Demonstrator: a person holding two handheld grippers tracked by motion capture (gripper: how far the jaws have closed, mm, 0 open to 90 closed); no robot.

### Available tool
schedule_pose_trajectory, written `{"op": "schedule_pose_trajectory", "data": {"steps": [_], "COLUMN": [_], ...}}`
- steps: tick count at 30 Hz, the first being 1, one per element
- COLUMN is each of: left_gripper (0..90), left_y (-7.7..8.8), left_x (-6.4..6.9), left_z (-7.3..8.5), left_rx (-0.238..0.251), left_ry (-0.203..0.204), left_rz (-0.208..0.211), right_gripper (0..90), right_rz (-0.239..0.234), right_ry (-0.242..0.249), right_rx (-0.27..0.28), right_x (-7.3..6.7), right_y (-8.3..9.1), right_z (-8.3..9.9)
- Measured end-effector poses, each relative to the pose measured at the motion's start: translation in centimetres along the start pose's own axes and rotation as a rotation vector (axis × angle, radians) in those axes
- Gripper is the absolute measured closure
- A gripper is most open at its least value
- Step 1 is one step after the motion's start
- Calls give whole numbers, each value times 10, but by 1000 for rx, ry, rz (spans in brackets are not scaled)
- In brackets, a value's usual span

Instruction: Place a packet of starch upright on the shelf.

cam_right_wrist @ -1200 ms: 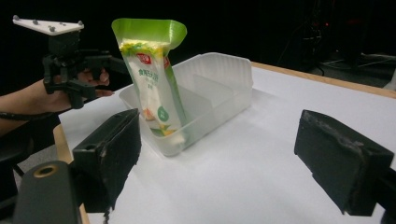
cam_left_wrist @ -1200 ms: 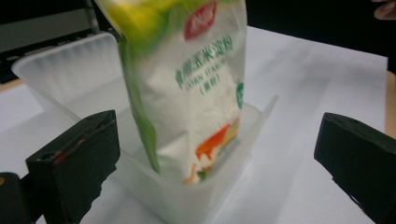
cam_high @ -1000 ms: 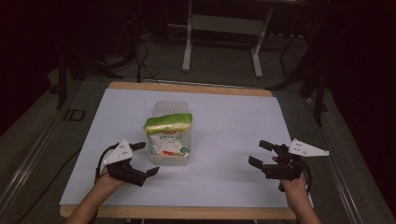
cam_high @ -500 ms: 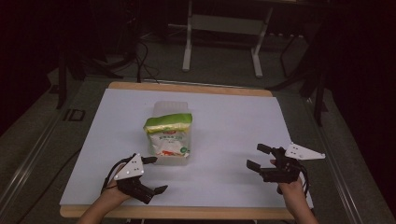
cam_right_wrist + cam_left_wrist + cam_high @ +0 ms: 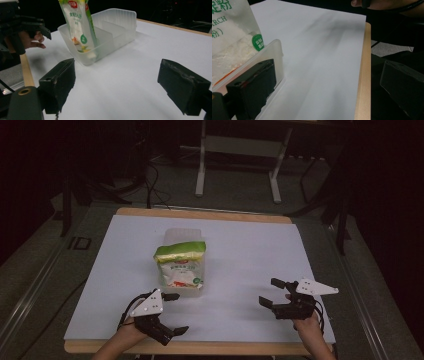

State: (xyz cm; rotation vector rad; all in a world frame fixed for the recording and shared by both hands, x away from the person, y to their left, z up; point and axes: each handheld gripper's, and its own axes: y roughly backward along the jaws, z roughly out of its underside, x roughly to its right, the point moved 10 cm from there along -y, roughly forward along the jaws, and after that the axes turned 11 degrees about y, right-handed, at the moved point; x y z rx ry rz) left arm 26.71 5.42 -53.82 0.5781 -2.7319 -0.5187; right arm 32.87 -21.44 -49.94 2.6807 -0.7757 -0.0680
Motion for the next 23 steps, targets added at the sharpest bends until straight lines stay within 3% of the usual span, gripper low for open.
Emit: {"op": "schedule_pose_trajectory", "data": {"steps": [10,23], "left_gripper": [6,6], "left_y": [-4,-3], "left_x": [-4,-7], "left_z": [11,12], "left_rx": [-29,-26], "left_ry": [8,1], "left_rz": [-6,-22], "right_gripper": [149,151], "right_rz": [68,48], "right_ry": [74,87], "right_rx": [-17,-34], "right_x": [5,4], "right_y": [-2,-7], "right_z": [5,10]}}
